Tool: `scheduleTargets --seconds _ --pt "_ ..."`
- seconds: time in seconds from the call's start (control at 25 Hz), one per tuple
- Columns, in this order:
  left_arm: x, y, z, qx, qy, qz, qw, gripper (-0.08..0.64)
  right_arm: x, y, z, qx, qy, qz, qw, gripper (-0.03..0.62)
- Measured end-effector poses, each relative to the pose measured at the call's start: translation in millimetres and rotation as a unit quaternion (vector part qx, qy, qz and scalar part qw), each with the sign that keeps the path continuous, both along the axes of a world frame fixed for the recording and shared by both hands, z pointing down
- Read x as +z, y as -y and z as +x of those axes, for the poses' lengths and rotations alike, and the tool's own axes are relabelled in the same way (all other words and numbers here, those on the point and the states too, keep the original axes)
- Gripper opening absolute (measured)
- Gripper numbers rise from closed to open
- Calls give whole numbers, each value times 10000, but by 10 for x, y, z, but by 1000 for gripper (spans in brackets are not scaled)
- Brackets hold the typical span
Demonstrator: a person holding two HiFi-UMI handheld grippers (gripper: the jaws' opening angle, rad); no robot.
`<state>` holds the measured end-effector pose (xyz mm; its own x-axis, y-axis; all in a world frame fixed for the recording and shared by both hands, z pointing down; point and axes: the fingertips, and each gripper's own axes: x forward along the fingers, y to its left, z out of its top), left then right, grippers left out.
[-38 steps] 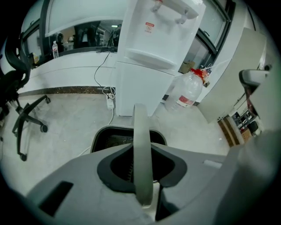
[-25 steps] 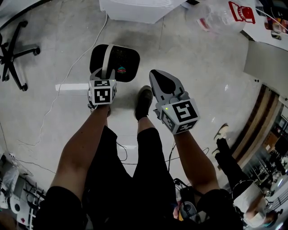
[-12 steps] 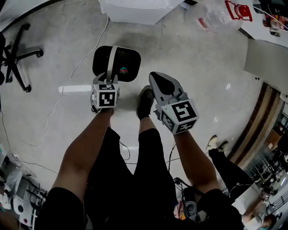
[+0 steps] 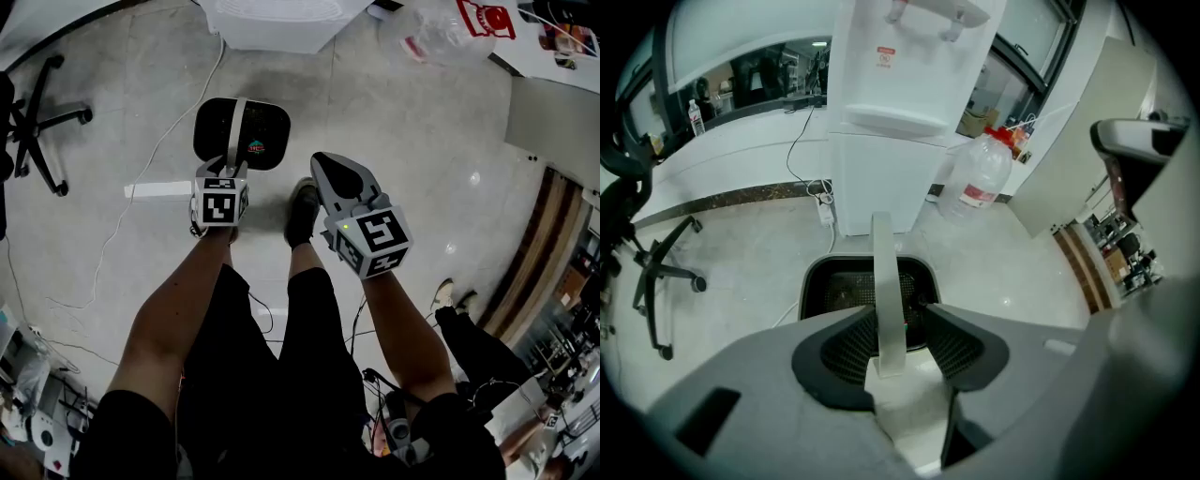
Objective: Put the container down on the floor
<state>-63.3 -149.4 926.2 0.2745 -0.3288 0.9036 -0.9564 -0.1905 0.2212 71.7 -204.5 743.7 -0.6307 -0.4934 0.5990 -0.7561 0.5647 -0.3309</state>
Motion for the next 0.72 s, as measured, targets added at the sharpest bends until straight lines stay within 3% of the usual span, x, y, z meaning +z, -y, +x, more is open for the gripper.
scheduleTargets --seconds 0.4,0.56,0.72 --pt "-393 -81 13 250 -133 118 9995 173 -339 -24 51 58 -6 96 9999 9" --pt "-839 -9 -26 59 -419 475 9980 172 -613 -13 44 96 16 184 9998 9" --pt "-1509 157 -119 -199 -644 1097 9917 172 -1001 23 1 171 113 322 9993 9"
